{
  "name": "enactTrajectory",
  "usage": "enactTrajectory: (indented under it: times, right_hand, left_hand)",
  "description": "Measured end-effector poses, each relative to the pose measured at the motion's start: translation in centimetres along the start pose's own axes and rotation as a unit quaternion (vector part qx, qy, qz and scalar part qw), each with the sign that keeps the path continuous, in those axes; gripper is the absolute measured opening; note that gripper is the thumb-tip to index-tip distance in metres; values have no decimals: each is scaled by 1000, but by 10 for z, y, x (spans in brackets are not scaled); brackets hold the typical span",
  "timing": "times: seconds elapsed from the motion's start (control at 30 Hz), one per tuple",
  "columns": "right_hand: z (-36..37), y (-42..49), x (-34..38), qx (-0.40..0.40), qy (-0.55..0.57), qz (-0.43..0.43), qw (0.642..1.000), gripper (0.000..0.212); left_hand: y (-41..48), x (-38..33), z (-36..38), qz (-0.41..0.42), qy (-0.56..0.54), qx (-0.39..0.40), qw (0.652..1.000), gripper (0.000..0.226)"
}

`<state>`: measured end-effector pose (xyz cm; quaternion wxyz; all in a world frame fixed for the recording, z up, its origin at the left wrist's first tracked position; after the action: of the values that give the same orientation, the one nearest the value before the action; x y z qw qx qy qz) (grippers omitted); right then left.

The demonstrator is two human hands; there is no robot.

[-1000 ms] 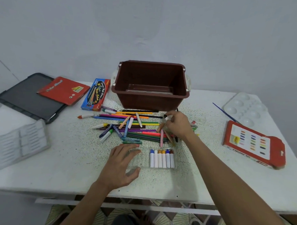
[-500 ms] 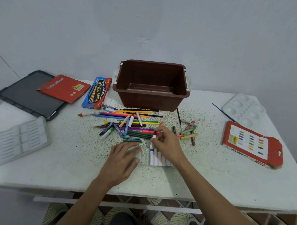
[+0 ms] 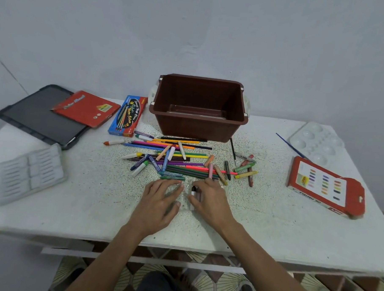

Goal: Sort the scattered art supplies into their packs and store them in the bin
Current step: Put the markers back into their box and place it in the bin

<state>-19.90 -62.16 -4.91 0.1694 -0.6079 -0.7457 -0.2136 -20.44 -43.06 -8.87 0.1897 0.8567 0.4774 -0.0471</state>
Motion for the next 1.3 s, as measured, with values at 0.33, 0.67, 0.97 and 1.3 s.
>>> enactTrajectory:
  times: [0.33, 0.67, 0.97, 1.3]
  right_hand:
    - [12, -13, -7, -50, -111, -49, 991, 34]
    - [14, -20, -7, -71, -136, -56, 987, 41]
    - [2, -41, -31, -114, -92, -86, 985, 39]
    - [7, -56, -53, -77, -115, -98, 986, 54]
  left_hand:
    - [0, -1, -1, -5, 10, 5, 1000, 47]
    - [0, 0, 0, -5, 5, 8, 1000, 47]
    - [-1, 0, 3, -4, -27, -21, 999, 44]
    - [0, -1, 2, -41, -63, -69, 995, 41]
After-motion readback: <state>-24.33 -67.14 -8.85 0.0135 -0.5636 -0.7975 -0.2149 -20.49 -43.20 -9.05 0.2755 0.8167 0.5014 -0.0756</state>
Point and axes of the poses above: each hand's wrist, its own y-axis towards the middle knuckle, its own z-axis out of the palm, x = y × z, the point moved 1 cm from there along y, towards the middle knuckle, and after that the axes turned 1 degree about -x, right-handed, at the moved point
